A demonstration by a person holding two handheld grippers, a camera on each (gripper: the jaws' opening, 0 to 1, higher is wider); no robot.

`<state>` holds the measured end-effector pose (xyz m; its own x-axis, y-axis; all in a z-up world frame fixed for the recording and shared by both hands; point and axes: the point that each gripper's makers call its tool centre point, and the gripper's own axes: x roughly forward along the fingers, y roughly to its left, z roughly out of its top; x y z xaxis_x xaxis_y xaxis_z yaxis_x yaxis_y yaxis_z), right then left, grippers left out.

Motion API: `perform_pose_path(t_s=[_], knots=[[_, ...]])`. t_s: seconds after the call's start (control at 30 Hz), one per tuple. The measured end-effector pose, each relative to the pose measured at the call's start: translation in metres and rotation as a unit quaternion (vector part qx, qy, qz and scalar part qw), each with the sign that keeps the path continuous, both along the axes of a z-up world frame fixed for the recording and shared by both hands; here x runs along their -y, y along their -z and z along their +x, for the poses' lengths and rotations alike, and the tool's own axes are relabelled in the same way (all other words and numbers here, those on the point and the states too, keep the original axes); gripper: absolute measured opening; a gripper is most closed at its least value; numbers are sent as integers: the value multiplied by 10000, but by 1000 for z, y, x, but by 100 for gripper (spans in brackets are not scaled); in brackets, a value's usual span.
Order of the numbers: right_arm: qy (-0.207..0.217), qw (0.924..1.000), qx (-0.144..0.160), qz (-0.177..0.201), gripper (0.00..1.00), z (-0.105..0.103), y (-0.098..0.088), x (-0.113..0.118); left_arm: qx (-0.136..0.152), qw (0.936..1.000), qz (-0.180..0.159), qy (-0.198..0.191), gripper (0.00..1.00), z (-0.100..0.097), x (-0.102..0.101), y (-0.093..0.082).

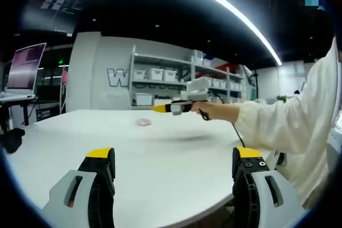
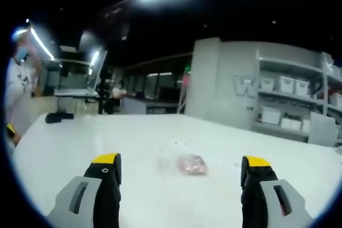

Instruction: Open the resealable bag by pulling the two sides of the seal apart until the entire bag opening is separated and visibly accessible.

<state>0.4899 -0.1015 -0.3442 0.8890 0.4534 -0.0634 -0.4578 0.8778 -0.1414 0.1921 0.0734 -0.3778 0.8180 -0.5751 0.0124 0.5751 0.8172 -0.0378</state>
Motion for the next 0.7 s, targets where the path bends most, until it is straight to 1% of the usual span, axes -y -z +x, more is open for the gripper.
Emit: perform_pose_path(t_s=[0.2,0.47,0.57,0.63,0.7], knots=[[-40,10000,47,-38,94,-8,-1,2,9,10000,7,7,89,-1,1,0],[-44,10000,3,-39,94,-15,3,6,4,10000,1,31,89,-1,3,1],[-21,10000,-21,-46,93,-18,5,9,6,10000,2,29,89,-1,4,1],[26,10000,23,-90,92,-20,6,12,0,10000,-3,24,89,-1,3,1],[17,10000,24,13,92,-22,5,14,-3,10000,-1,15,89,-1,2,2]])
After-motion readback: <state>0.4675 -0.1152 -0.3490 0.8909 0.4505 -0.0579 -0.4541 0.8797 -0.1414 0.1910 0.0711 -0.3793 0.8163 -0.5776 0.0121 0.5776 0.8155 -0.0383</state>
